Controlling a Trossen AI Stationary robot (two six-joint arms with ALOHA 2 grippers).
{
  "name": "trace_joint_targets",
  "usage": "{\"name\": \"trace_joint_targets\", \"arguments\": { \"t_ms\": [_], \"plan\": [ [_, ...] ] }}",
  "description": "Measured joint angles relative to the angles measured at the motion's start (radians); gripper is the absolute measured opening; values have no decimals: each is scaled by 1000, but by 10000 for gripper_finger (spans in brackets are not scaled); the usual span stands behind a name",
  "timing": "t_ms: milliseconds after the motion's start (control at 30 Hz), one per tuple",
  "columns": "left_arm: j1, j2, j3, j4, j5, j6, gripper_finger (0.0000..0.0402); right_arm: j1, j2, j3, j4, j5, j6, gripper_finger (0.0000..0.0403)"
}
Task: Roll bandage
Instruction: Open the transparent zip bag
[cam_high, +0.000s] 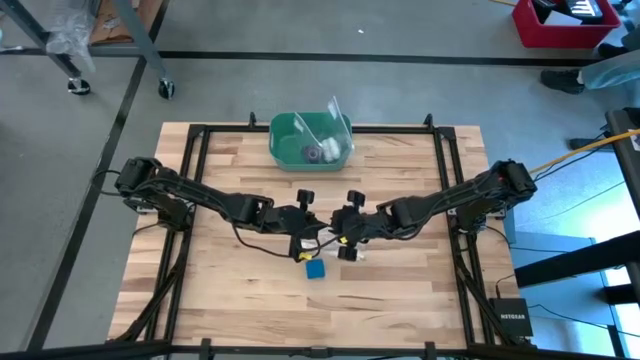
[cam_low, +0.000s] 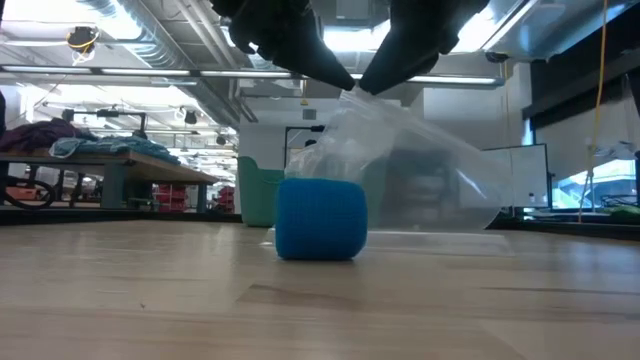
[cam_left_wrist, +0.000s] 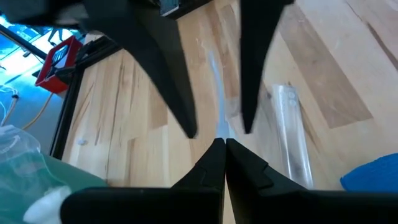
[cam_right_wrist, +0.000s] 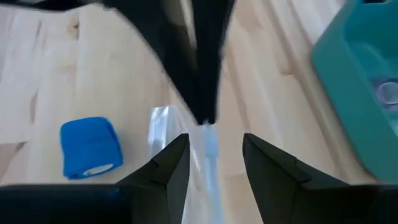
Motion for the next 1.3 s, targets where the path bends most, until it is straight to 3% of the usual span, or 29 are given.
{"name": "trace_joint_targets", "arguments": {
  "t_ms": [267, 633, 767, 933, 1100, 1300],
  "plan": [
    [0, 0, 0, 5, 0, 0, 1, 0, 36, 0, 20, -9, -4, 143],
    [-1, 0, 0, -1, 2, 1, 1, 0, 41, 1, 34, -7, -45, 27],
    [0, 0, 0, -12, 0, 1, 0, 0, 40, 2, -19, -1, -44, 26],
    [1, 0, 0, -26, -2, 1, 0, 1, 40, 1, -79, -1, -13, 57],
    [1, 0, 0, -33, 6, -19, 0, 1, 40, 1, -81, 0, -4, 35],
    [49, 0, -28, -14, 168, -115, 24, 0, 40, 1, -79, -24, -4, 29]
  ]
}}
